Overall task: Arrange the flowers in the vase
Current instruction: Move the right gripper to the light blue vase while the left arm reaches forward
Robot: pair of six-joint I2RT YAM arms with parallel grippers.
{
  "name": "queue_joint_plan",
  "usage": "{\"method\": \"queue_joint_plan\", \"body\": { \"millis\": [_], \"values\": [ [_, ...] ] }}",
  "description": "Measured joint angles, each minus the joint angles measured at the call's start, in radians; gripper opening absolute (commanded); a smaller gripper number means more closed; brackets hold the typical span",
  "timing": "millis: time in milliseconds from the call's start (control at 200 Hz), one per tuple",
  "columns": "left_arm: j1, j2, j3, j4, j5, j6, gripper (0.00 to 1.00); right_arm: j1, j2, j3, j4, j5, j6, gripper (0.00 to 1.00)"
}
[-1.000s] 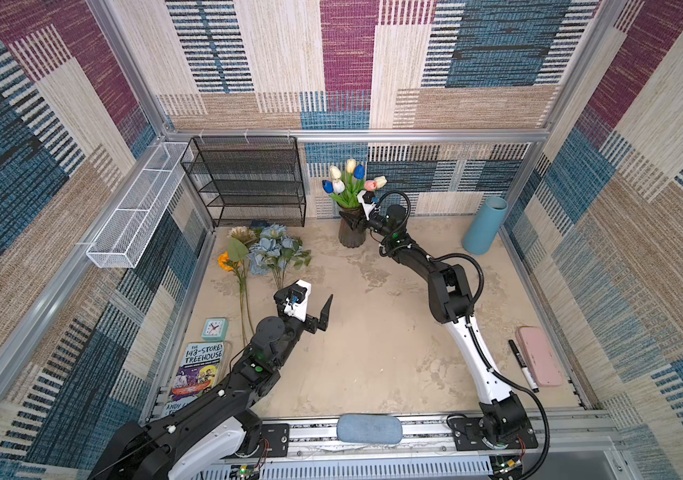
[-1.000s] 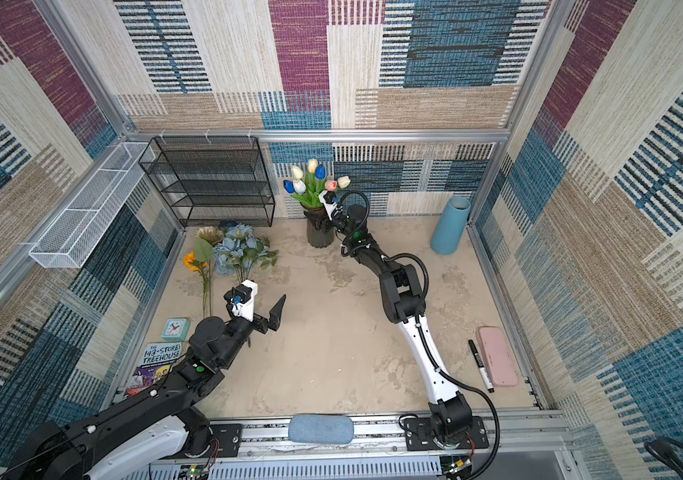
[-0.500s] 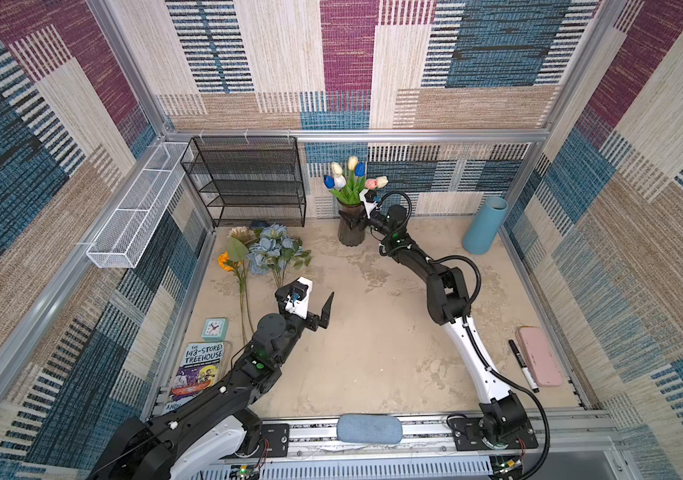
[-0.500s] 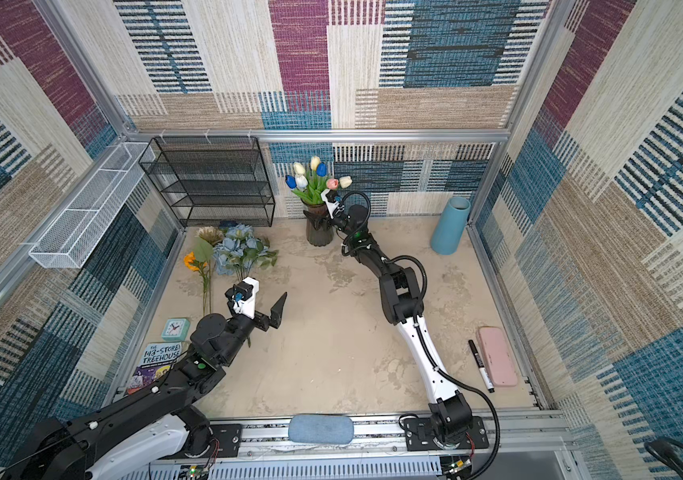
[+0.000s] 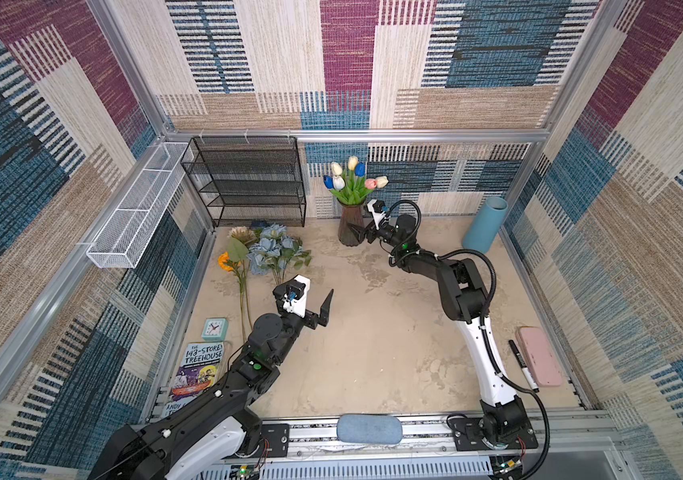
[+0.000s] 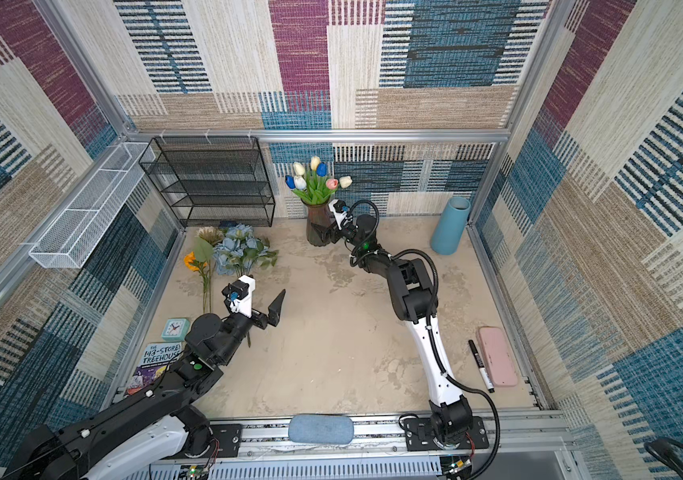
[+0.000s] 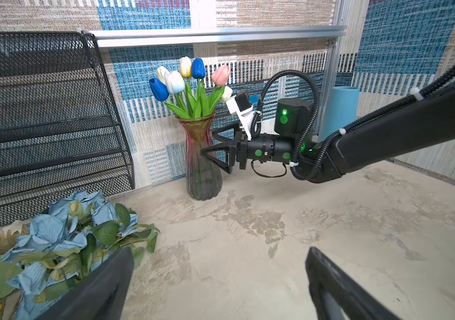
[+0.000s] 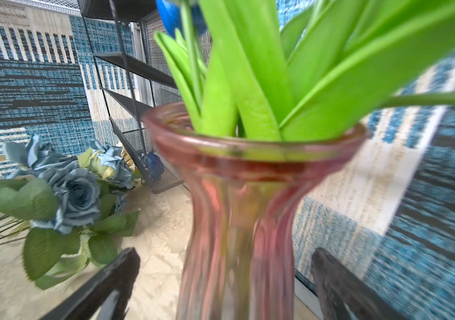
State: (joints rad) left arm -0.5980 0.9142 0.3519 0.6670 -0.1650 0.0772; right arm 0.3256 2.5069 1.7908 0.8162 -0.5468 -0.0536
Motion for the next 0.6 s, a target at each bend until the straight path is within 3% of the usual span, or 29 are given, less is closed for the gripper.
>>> {"method": "queue_joint_plan", "body": {
  "millis": [170,311,446,601],
  "values": [
    [0.000,0.045,0.050,-0.013,0.045,0.000,1.00,-0.005,-0.289,-0.452,0.101,0.055,0.006,1.00],
    [0.000,0.183,0.234,-0.058,0.137,0.000,1.00,-0.045,-0.614,-0.750,0.112,0.105,0.022,1.00],
    [-0.002,0.371,0.465,-0.133,0.266,0.000,1.00,-0.216,-0.860,-0.850,0.047,0.131,0.081,1.00],
    [-0.037,0.583,0.735,-0.261,0.388,0.000,1.00,-0.394,-1.013,-0.803,-0.187,0.176,0.097,1.00]
  ]
}}
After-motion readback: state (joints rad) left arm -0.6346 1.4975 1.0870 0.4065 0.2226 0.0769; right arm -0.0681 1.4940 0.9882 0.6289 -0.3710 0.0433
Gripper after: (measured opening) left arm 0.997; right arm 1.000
